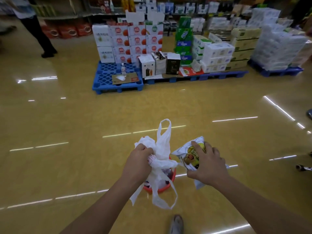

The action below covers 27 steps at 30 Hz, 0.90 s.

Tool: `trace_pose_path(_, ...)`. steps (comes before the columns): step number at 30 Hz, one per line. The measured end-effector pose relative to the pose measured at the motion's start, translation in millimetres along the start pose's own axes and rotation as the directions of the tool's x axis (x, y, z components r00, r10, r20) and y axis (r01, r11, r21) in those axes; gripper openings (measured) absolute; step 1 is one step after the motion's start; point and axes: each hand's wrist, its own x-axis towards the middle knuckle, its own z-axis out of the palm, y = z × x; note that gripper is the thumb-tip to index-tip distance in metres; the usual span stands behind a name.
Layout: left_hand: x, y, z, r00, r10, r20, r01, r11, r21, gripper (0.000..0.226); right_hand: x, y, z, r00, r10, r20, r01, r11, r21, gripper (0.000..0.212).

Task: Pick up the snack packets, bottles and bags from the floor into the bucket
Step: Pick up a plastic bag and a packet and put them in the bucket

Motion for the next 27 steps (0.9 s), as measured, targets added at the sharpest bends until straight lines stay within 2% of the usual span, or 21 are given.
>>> trace_pose_path(11, 95, -45, 34, 0.991, -0.132, 0.009, 0.131, 0.99, 0.059, 0.034, 144, -15, 48, 0.988, -0.125, 0.096, 0.122, 0.992, 0.039, 0.116)
trace_pose_path(20, 158, -93, 111, 0.959, -0.275, 0.063, 0.268, 0.957, 0.108, 0.036, 252, -10, 121, 0.956, -0.195, 0.22, 0.19, 0.981, 0.044, 0.116)
trace_pose_path(27, 168, -150, 183, 0.929, -0.364, 0.063, 0.358, 0.93, 0.088, 0.026, 301, -13, 203, 0.931, -0.207, 0.302, 0.191, 0.978, 0.081, 0.116)
